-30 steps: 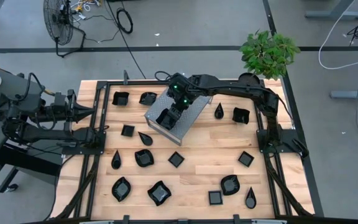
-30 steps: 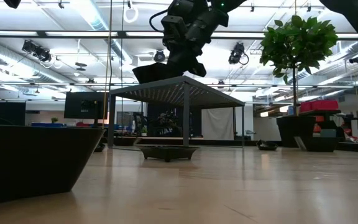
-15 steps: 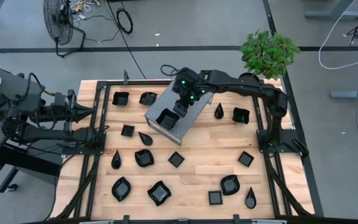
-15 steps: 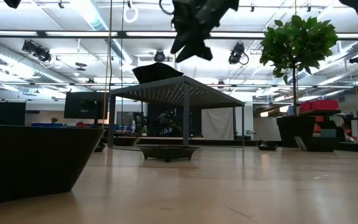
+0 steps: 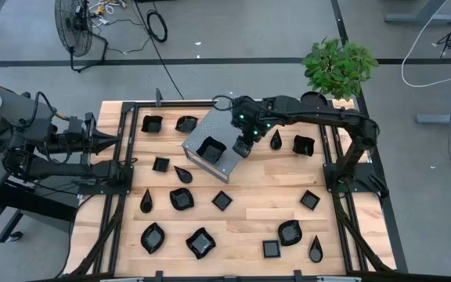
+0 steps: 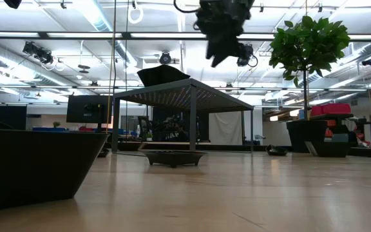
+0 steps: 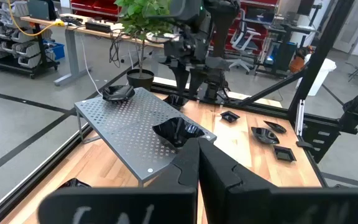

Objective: Pick & Place Mini shaped plates
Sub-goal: Stack the black distorted square plate on top of the black distorted square plate on the shelf

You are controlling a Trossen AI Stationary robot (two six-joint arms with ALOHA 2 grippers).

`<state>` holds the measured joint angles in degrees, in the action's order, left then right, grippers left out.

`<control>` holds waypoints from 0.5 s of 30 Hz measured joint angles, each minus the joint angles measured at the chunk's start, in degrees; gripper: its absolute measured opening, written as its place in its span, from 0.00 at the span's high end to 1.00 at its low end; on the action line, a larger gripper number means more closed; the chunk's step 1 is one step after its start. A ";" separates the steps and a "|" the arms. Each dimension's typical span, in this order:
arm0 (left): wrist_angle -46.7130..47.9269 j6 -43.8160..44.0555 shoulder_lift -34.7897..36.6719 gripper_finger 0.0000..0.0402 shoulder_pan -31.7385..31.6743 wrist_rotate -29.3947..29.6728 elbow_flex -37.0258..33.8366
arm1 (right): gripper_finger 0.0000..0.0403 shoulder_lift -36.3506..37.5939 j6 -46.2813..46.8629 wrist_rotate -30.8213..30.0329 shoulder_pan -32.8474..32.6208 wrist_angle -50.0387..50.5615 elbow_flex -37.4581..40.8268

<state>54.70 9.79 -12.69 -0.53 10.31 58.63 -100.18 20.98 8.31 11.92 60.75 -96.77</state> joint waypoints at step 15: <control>0.00 0.01 0.00 0.99 -0.01 0.00 0.04 | 0.65 17.14 6.96 -4.96 -6.71 -7.97 31.72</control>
<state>54.70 9.80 -12.69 -0.54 10.31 58.67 -83.04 27.94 3.34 5.20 52.79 -65.04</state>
